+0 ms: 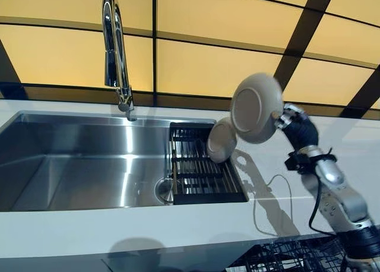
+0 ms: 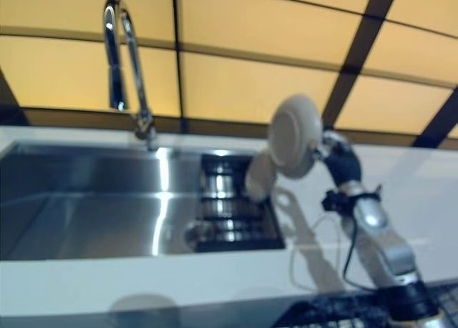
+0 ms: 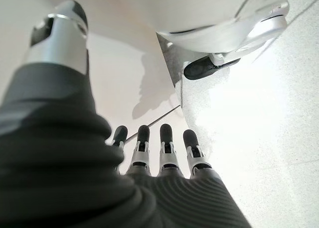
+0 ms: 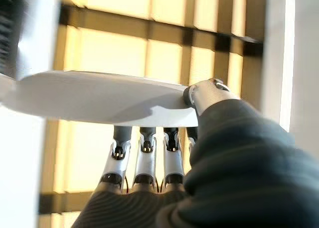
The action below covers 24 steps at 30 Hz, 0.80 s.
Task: Take plates into dishwasher
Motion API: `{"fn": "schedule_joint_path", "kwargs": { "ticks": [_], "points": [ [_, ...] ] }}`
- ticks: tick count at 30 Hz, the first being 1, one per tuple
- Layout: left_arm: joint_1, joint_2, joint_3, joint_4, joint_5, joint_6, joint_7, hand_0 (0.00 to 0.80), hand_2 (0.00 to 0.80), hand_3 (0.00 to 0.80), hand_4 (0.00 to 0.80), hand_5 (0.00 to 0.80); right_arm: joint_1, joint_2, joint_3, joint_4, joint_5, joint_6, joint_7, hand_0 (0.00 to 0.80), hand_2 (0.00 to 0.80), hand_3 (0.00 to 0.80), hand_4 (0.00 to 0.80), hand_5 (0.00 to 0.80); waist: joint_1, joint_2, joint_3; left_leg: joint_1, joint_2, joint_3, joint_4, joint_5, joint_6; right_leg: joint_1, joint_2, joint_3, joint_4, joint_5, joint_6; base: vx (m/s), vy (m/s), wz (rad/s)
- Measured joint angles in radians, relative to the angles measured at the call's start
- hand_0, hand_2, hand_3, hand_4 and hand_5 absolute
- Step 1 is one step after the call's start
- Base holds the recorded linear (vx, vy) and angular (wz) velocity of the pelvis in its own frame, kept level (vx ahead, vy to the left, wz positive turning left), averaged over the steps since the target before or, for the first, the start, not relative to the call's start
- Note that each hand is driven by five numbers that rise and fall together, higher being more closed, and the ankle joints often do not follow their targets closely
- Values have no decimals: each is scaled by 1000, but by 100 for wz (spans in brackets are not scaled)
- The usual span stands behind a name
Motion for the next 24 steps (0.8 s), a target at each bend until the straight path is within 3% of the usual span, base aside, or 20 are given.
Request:
{"fn": "schedule_joint_path", "kwargs": {
  "ticks": [10, 24],
  "points": [
    [-2, 22, -18, 3, -2, 1, -6, 0, 0, 0, 0, 0, -224, -145, -11, 36, 230, -13, -84, 800, 800, 800, 800, 800, -22, -22, -39, -7, 0, 20, 0, 1, 3, -11, 1, 16, -1, 1, -1, -4, 12, -4],
    [2, 23, -48, 16, -23, -7, -6, 0, 0, 0, 0, 0, -300, -260, -15, 83, 223, -110, -194, 800, 800, 800, 800, 800, -25, -12, -70, -14, -1, 28, -1, -2, 2, -28, 0, 27, -1, 2, -1, -13, 33, -3]
  ]
}}
